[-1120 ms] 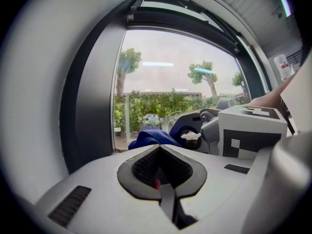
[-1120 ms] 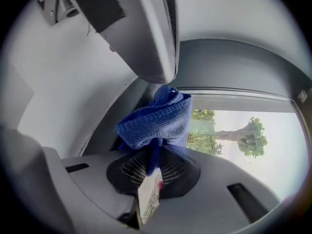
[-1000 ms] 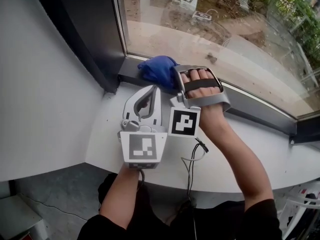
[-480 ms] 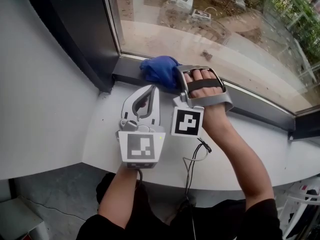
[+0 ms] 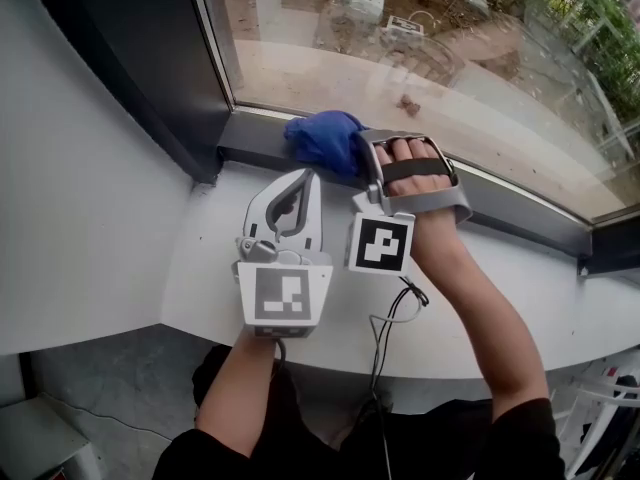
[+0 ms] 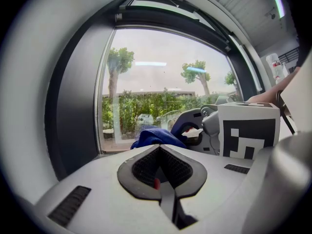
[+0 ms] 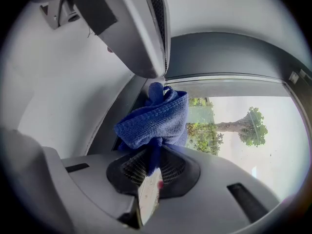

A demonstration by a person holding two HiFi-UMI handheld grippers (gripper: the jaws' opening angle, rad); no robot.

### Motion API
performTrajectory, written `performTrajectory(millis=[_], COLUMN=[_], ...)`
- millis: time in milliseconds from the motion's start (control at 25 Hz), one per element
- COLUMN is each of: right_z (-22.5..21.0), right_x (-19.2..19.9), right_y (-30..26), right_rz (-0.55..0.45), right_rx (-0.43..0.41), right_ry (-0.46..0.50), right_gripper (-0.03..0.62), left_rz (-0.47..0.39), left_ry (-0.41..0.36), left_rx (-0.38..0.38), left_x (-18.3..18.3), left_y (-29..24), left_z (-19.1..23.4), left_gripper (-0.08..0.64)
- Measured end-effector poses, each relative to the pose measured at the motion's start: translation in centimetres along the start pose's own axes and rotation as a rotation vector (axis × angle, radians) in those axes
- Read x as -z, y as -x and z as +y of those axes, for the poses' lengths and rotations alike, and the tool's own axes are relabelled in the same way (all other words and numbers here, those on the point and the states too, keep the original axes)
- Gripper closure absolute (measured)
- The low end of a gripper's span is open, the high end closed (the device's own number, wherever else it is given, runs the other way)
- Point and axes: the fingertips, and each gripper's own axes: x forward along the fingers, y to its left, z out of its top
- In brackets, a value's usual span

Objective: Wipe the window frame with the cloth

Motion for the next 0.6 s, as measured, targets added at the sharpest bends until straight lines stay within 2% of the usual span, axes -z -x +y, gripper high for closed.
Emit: performTrajectory(millis=[440,600], right_z=[0.2,0.3], right_x=[1.3,1.9], right_y=[0.6,0.5], right_rz=[0.011,0.047], right_rx=[0.005,0.019], right_ry=[-0.029,-0.005], right_gripper=[0.570,0.570], left_rz=[0.004,0.003], left_ry=[-0.004,0.011], left_rx=[0.011,0.008], left_x=[-0.2,-0.5], left_y=[0.0,-0.1], left_z=[-0.8,-0.8], left_gripper=[0.555,0.555])
